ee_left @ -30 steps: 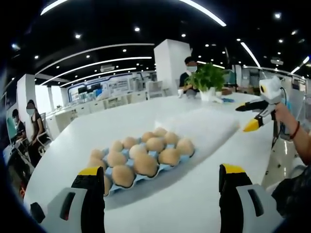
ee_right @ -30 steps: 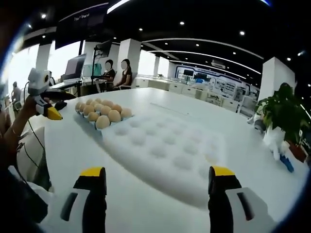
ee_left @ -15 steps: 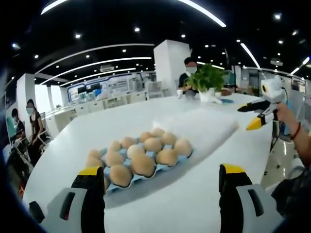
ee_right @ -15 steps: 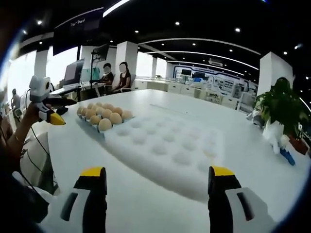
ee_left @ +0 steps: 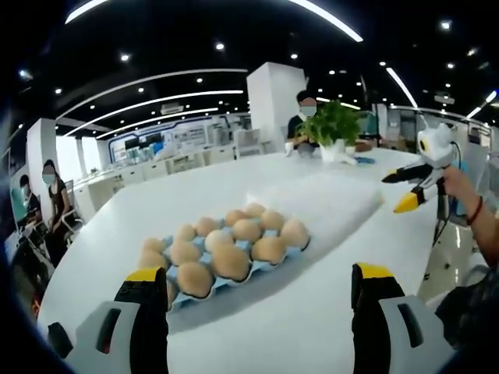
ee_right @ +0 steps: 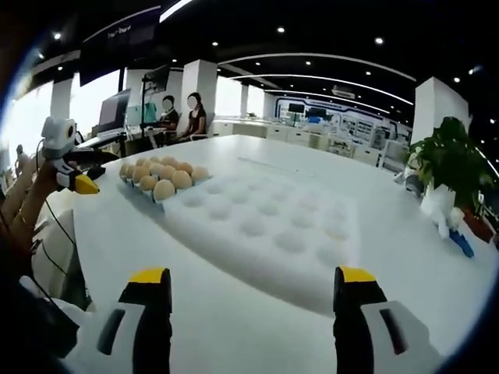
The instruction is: Place the egg into an empty slot of the egg tray after lifting it from the table, then release the egg inside the slot.
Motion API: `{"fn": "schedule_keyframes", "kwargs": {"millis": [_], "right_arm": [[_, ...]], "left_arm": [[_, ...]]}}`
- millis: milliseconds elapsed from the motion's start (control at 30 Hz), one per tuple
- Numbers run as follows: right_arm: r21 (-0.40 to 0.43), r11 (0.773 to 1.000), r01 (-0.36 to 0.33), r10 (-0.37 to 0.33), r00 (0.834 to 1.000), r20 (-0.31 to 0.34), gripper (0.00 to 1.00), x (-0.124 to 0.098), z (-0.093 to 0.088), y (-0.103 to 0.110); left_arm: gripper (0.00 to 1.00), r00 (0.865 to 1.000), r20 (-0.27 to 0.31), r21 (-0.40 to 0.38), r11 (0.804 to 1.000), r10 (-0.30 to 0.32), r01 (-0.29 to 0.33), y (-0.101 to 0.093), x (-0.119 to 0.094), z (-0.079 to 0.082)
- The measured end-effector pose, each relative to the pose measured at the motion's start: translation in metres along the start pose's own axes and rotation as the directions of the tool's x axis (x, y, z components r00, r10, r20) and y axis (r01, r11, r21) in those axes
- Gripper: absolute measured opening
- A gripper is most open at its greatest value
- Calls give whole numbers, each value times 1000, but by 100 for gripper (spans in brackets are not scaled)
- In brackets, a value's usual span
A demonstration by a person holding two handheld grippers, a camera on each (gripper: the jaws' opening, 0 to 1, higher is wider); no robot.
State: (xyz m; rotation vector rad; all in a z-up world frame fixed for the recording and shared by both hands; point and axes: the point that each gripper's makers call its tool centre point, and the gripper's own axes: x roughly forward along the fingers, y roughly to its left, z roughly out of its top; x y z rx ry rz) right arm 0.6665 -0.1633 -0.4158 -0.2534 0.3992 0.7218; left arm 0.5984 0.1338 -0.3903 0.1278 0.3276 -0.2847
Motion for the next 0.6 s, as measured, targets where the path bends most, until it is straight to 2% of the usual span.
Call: {"fn": "schedule_keyframes", "kwargs": {"millis": [67, 200, 467, 600], "right_arm": [[0, 1000, -17, 17, 1000, 6, 89, 1, -1, 2], [54, 997, -46, 45, 999, 27, 88, 3, -3, 3], [74, 996, -41, 39, 999, 29, 88, 0, -10, 1], [78, 996, -40, 38, 999, 28, 88, -2, -12, -1]], "left_arm": [[100, 1000, -2, 2, 1000, -2, 2, -1, 0, 0], [100, 1000, -9, 10, 1000, 1, -1, 2, 2, 0], [100, 1000, -10, 14, 1000, -7, 7, 1, 1, 2], [100, 1000, 10, 4, 1000, -22, 22, -2, 0, 5]]}}
